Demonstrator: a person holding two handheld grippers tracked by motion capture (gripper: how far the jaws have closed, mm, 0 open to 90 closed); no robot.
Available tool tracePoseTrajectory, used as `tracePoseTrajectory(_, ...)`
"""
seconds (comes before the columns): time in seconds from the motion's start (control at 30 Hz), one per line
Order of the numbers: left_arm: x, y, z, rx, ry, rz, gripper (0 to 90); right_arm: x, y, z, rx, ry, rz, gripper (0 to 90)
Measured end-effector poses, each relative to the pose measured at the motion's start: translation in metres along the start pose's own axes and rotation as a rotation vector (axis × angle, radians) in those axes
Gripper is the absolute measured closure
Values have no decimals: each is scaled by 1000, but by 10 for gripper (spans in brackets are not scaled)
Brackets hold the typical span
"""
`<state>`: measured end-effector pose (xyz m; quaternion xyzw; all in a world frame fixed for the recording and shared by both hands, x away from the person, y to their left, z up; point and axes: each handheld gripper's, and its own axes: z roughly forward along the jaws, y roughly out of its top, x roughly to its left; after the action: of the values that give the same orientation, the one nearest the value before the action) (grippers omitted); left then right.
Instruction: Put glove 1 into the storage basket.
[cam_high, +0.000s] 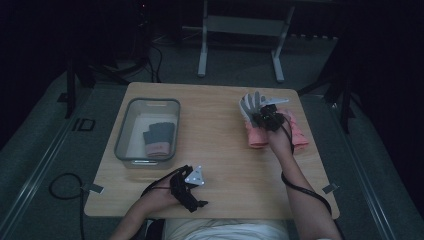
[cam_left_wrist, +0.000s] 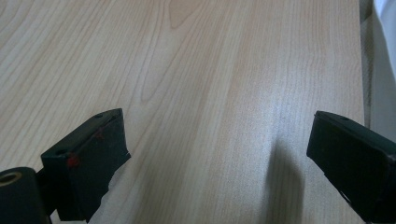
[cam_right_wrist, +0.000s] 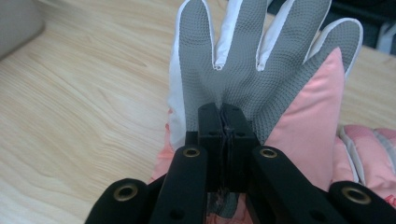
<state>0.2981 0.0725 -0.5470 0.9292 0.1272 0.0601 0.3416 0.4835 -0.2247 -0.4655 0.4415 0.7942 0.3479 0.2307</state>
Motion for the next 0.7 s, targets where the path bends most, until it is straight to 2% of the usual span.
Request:
tracePoseTrajectory(0.07,-1,0,-1,-9,-3,-1,46,8,2,-8,-5,-12,13,880)
tracePoseTrajectory(0.17,-1,-2,-1,-25,20,8,45,20,5,-21,-27,-46,30,880)
tracePoseTrajectory(0.27,0,-2,-1,-22,19,5,45,35,6,-34,-49,-84,11,880)
tracePoseTrajectory(0.33,-1,-1,0,-22,17,12,45,41,6,-44,-59,-84,32,880)
tracePoseTrajectory(0.43,-1,0,0,-34,8,9,45,47,6,-54,-63,-91,32,880)
tracePoseTrajectory(0.47,-1,0,-1,-41,4,4,45,53,5,-63,-77,-90,54,880)
tracePoseTrajectory(0.5,0,0,-1,-44,7,5,45,56,4,-67,-75,-95,45,880)
tracePoseTrajectory(0.63,0,1,-2,-43,19,4,45,75,-6,-84,-91,-83,74,880)
tracePoseTrajectory(0.7,-1,1,-2,-38,23,14,45,81,-12,-86,-82,-87,80,880)
